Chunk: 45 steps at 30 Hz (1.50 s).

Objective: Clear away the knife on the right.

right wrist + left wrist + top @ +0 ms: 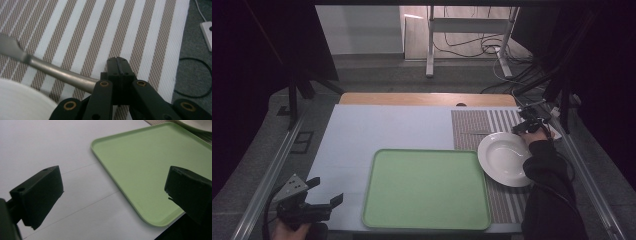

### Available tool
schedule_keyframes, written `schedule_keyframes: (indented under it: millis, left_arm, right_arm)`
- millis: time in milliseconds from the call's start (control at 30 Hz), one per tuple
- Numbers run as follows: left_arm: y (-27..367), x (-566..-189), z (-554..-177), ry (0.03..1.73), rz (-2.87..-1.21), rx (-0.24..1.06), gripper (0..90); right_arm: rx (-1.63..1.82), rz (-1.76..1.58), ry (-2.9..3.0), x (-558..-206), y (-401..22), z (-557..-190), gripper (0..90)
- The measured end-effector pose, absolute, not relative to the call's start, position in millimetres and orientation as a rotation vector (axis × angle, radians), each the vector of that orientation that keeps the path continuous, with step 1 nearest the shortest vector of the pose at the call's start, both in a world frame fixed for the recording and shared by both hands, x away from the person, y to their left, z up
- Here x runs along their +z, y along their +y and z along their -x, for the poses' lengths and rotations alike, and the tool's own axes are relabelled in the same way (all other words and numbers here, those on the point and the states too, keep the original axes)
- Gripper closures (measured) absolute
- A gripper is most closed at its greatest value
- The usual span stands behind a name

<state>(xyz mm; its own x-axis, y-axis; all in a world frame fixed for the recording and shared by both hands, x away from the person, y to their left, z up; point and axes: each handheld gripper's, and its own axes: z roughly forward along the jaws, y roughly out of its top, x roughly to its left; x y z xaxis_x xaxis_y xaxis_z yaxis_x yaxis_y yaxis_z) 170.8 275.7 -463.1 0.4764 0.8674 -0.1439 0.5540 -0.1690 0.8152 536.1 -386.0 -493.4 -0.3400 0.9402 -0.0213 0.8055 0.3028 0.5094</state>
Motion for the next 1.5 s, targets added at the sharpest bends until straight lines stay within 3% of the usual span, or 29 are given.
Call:
schedule_keyframes:
  millis: [567, 600, 633, 667, 767, 933, 1100, 1500]
  left_arm:
    - [274.8, -463.0, -171.3, 1.190, -1.857, 0.454, 1.7]
    - [274.9, -463.0, -171.4, 1.191, -1.857, 0.453, 1.7]
    - [275.0, -463.1, -171.4, 1.191, -1.857, 0.453, 1.7]
    - [275.0, -463.1, -171.4, 1.191, -1.856, 0.453, 1.7]
    - [275.1, -463.1, -171.5, 1.191, -1.856, 0.452, 1.7]
    - [275.1, -463.1, -171.5, 1.193, -1.855, 0.450, 1.8]
    - [275.8, -463.2, -171.4, 1.192, -1.852, 0.449, 1.7]
    - [275.8, -463.2, -171.3, 1.190, -1.852, 0.448, 1.7]
  right_arm:
    - [0.501, -1.566, 2.384, -484.4, -391.9, -520.9, 90.0]
    - [0.515, -1.560, 2.368, -480.6, -391.5, -521.4, 87.5]
    - [0.585, -1.557, 2.324, -472.2, -388.6, -522.7, 76.6]
    - [0.585, -1.557, 2.324, -472.2, -388.6, -522.7, 76.6]
    - [0.683, -1.533, 2.297, -461.0, -380.2, -524.0, 61.8]
    - [0.734, -1.555, 2.298, -456.0, -358.2, -530.4, 27.2]
    - [0.656, -1.495, 2.295, -461.1, -335.6, -536.1, 0.0]
    - [0.534, -1.500, 2.380, -487.9, -316.9, -546.8, 0.0]
